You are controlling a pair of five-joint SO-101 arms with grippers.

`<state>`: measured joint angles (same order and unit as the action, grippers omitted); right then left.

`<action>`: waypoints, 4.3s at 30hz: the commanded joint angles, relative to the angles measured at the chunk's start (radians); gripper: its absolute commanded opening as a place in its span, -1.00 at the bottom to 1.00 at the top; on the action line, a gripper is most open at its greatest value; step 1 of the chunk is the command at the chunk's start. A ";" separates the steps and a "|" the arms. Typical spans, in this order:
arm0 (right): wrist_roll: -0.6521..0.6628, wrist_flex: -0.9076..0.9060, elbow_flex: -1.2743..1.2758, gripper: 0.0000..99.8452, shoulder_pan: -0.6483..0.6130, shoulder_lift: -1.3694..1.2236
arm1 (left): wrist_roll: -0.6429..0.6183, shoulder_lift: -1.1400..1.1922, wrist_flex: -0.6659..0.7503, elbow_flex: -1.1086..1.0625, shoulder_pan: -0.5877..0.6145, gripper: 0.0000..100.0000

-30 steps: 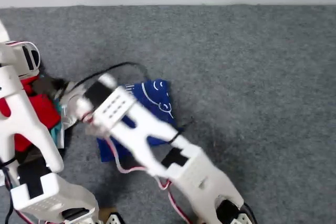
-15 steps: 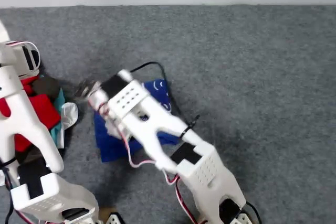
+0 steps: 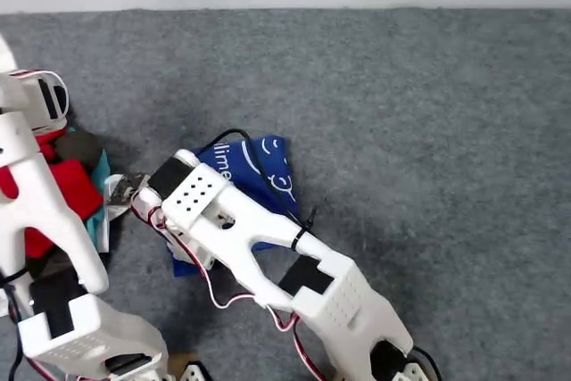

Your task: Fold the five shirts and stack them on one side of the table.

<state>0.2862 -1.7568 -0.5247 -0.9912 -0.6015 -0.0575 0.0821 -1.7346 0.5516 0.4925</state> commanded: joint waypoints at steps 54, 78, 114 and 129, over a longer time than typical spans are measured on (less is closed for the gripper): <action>-0.103 0.303 -0.117 -0.46 0.410 -0.027 | 0.003 -0.043 -0.020 -0.044 -0.002 -0.65; -0.066 0.440 -0.133 -0.96 0.446 -0.254 | 0.003 -0.043 -0.020 -0.045 -0.002 -0.65; -0.545 -0.038 -0.635 -0.98 1.722 -0.265 | 0.009 -0.043 -0.020 -0.110 -0.153 -0.65; -0.480 -0.041 -0.470 -0.69 1.848 -0.252 | 0.009 -0.043 -0.020 -0.111 -0.153 -0.65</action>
<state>-0.2386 -1.7538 -1.0019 0.8470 -0.8761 -0.0575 0.0821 -1.7346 0.4381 0.3483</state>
